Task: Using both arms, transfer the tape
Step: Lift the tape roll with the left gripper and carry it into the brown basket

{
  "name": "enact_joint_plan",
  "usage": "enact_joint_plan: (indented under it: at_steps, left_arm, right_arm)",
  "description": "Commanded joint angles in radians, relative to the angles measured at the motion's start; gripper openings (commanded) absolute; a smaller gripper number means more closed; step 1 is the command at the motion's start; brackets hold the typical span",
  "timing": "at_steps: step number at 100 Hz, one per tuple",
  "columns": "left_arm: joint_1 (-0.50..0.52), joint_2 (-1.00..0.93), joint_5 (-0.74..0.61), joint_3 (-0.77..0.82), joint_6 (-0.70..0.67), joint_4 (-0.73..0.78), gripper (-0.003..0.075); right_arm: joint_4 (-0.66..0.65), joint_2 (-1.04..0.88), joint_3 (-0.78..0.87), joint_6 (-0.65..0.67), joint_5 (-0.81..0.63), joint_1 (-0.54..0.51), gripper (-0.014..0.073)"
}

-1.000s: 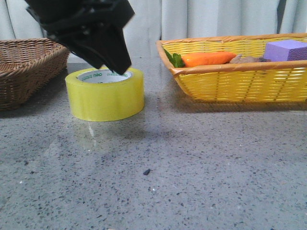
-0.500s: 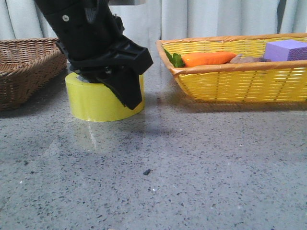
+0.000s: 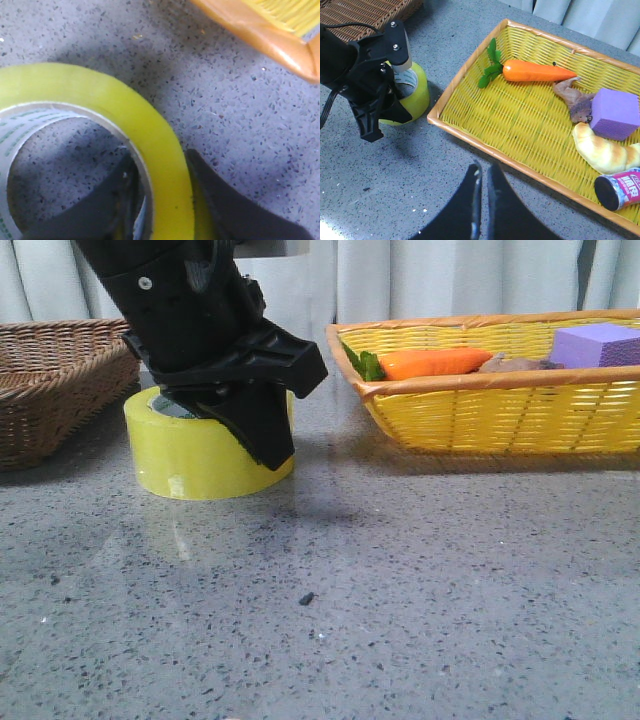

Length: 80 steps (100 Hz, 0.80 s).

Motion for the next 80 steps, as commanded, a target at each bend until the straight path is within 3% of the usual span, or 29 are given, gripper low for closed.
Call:
enact_joint_plan:
  at_steps: [1, 24, 44, 80]
  left_arm:
    - [-0.006, -0.037, 0.009, -0.058, -0.002, 0.009, 0.0004]
    - [-0.006, -0.038, 0.168, -0.231, -0.002, 0.080, -0.0003]
    - [0.014, -0.071, 0.203, -0.357, -0.002, 0.145, -0.0003]
    - [0.311, -0.215, 0.302, -0.385, -0.002, 0.144, -0.0003]
  right_arm:
    - [-0.030, -0.005, -0.022, 0.002, -0.050, -0.005, -0.0074]
    - [-0.030, -0.005, -0.022, 0.002, -0.045, -0.005, -0.0074]
    - [-0.030, -0.005, -0.022, 0.002, -0.045, -0.005, -0.0074]
    - [-0.030, -0.005, -0.022, 0.002, -0.051, -0.005, -0.0074]
